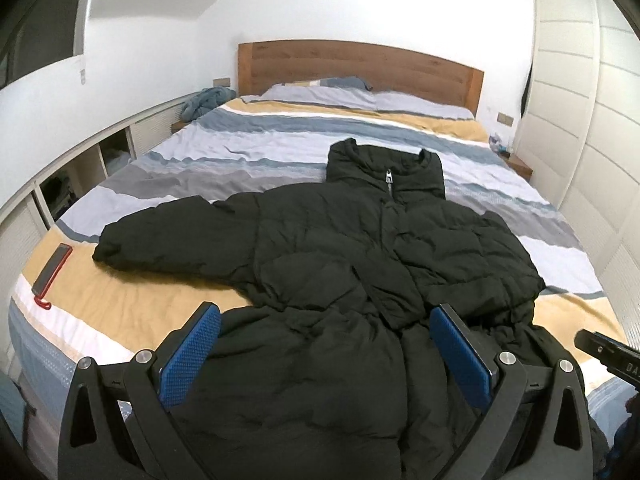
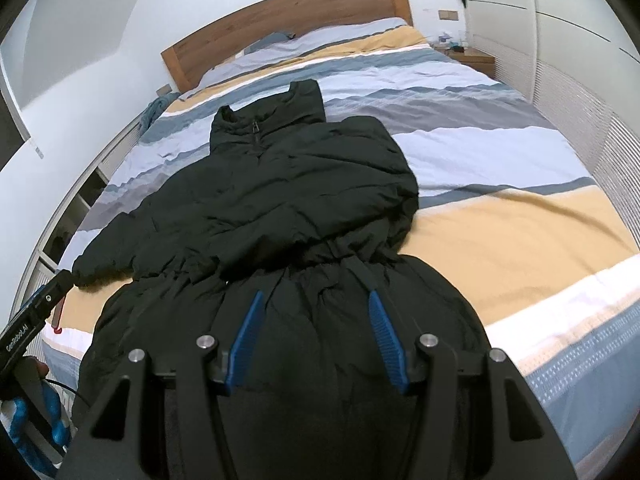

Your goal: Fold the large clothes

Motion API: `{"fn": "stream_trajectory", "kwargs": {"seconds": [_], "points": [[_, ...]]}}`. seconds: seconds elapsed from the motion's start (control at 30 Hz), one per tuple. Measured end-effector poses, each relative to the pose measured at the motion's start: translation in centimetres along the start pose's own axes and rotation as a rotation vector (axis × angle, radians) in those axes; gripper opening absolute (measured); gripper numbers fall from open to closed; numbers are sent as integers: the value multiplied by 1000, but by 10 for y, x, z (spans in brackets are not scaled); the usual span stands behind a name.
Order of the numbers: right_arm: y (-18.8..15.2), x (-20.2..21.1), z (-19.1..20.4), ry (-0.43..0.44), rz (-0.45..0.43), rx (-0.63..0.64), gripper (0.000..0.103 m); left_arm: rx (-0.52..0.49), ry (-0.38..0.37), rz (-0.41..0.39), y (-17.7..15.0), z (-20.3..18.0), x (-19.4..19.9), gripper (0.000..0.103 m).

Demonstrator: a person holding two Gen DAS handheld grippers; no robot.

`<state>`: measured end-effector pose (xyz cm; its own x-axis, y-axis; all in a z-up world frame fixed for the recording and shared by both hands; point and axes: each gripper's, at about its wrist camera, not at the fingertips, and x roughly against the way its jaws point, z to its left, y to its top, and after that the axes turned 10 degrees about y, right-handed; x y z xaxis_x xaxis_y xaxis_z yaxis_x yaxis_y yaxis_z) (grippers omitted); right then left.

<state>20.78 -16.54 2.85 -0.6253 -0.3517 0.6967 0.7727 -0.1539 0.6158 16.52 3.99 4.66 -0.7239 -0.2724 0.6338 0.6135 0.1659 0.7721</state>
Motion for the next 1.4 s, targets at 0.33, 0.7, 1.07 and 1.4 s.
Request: {"fn": "stream_trajectory", "kwargs": {"seconds": [0.33,0.7,1.07,1.4], "points": [[-5,13,17,-26,-12,10,53,62,0,-12,10,39,-4,102],[-3,11,30,-83,2,38,53,172,-15,44,38,88,-65,102],[1,-17,13,-118,51,10,53,644,-14,236,42,236,-194,102],[0,-46,-5,-136,103,-20,53,942,-4,310,1,334,-261,102]]}}
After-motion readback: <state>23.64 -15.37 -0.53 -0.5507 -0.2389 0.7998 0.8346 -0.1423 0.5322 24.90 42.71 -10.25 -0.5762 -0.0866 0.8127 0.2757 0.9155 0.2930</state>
